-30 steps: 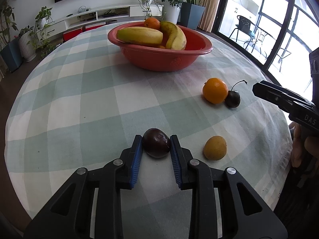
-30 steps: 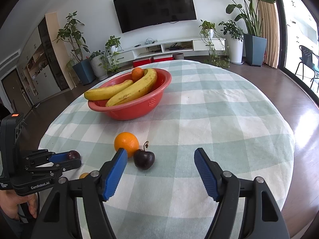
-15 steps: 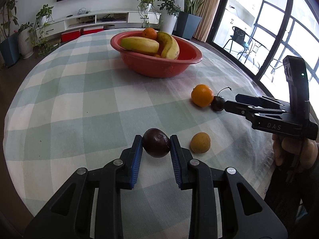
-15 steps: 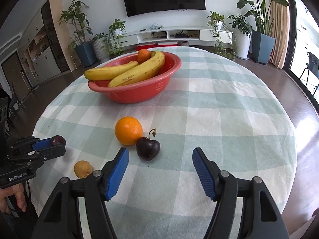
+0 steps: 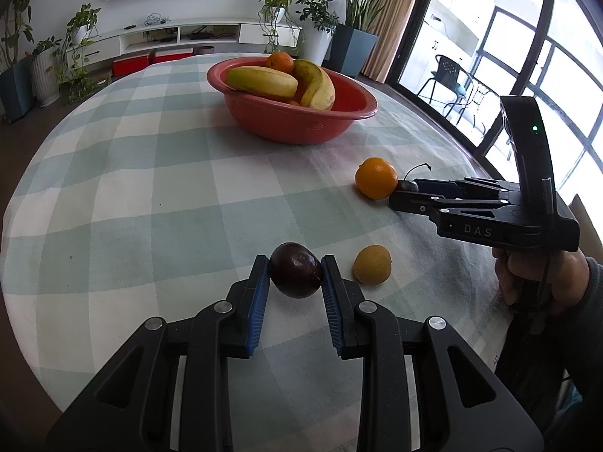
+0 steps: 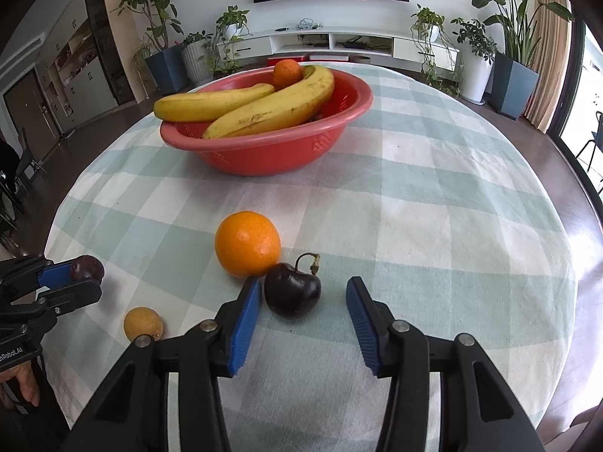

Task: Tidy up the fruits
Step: 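Grasp the dark cherry with the right tool while the left tool holds the plum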

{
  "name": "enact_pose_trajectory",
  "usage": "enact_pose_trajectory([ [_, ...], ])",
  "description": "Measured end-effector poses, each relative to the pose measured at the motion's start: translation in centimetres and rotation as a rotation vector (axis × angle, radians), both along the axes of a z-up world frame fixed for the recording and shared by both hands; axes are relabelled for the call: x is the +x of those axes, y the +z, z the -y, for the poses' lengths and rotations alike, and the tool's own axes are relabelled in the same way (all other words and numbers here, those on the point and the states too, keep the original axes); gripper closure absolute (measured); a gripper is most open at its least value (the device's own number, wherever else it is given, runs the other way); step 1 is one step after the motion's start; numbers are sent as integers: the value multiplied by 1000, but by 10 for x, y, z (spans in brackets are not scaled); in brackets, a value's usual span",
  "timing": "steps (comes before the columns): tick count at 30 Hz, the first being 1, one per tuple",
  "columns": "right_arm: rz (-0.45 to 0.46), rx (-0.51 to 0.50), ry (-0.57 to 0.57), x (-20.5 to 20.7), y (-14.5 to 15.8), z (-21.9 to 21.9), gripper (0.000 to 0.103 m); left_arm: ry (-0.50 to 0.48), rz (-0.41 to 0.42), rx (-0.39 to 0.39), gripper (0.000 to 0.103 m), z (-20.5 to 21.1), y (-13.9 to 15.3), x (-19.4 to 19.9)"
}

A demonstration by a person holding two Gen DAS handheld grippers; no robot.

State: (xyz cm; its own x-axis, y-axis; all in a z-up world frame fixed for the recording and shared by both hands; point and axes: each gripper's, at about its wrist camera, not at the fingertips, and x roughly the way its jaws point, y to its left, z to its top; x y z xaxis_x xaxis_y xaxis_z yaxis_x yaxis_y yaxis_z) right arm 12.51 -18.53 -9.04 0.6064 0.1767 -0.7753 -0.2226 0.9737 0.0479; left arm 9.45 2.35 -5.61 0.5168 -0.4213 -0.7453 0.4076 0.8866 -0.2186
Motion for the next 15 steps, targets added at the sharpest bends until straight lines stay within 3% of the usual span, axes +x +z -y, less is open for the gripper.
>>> enact_pose_trajectory([
  [8, 13, -17, 36, -3, 0, -7, 70, -1, -2, 0, 77, 1, -2, 0],
  [15, 16, 4, 24, -7, 4, -3, 71, 0, 4, -5, 77, 1, 0, 1],
])
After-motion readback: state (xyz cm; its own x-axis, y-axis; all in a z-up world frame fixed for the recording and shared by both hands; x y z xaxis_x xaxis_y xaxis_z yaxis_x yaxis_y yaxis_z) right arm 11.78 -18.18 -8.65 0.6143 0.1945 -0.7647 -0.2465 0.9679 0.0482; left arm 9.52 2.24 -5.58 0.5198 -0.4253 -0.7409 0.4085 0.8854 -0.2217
